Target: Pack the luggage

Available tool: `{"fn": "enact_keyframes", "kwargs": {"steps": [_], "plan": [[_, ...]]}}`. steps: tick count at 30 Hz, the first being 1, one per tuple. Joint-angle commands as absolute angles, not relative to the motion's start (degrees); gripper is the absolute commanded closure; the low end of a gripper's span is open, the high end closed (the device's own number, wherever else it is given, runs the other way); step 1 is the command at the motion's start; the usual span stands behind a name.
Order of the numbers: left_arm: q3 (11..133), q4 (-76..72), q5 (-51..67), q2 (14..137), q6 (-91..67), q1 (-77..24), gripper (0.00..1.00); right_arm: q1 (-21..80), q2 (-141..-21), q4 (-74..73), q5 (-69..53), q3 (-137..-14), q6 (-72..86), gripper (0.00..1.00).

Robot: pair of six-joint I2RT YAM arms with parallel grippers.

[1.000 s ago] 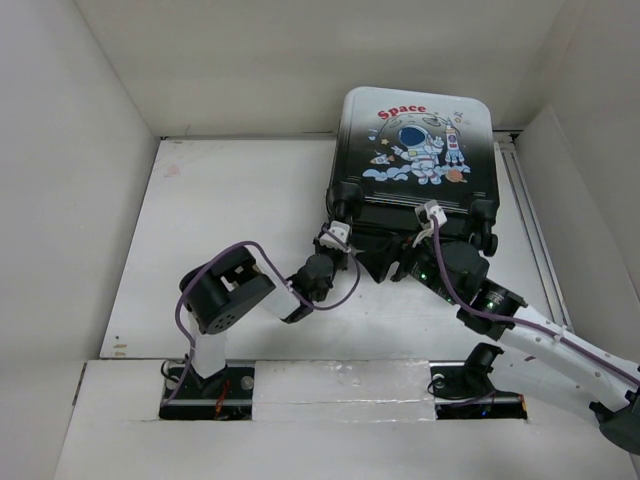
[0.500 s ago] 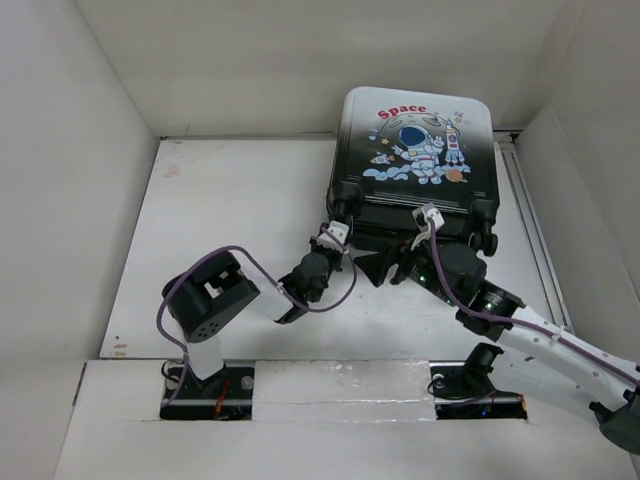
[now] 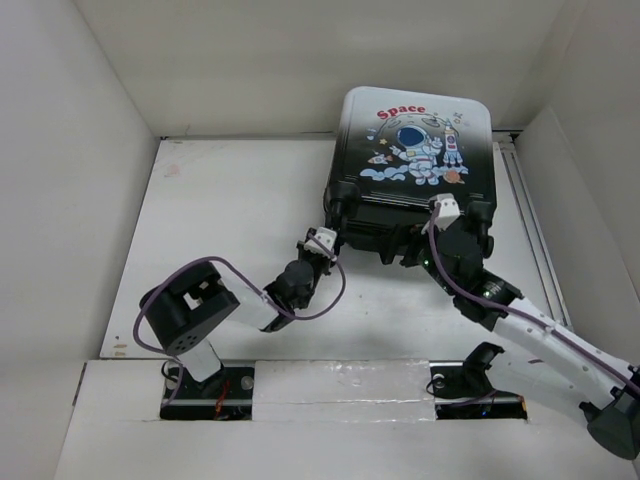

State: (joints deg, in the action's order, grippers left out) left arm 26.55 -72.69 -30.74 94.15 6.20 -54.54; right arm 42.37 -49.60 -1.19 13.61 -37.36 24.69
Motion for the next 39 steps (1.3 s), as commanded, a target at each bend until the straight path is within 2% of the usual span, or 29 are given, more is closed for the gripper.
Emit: {"fn": "enact_keyframes", "kwargs": {"steps": [1, 7, 11, 21, 26, 31, 36, 39], "plan": [[24.0, -118.7, -39.9, 89.9, 7.6, -51.0, 1.00, 38.9, -46.9, -3.8, 17.0, -40.3, 22.8, 0.09], [22.9, -116.5, -40.4, 87.5, 7.6, -49.1, 1.00, 35.7, -43.0, -15.3, 30.7, -43.7, 21.5, 0.07], [22.1, -114.3, -39.2, 84.4, 6.9, -49.1, 1.00, 34.6, -40.8, -20.2, 35.9, -45.1, 21.0, 0.00], [21.6, -111.0, -37.4, 81.5, 5.8, -49.1, 1.00, 34.1, -40.7, -28.4, 35.9, -44.7, 24.3, 0.00], [21.6, -109.0, -36.9, 80.4, 5.3, -49.1, 1.00, 34.1, -37.6, -31.8, 42.2, -42.1, 28.2, 0.00], [21.6, -107.8, -36.4, 80.4, 5.3, -49.1, 1.00, 33.1, -42.3, -29.5, 40.7, -41.1, 29.6, 0.00], [21.6, -107.8, -36.4, 80.9, 4.7, -49.1, 1.00, 28.6, -48.0, -22.2, 33.6, -41.1, 25.2, 0.00], [22.1, -107.8, -38.9, 81.7, 6.6, -49.1, 1.00, 22.8, -48.7, -18.6, 31.0, -39.1, 24.4, 0.43]]}}
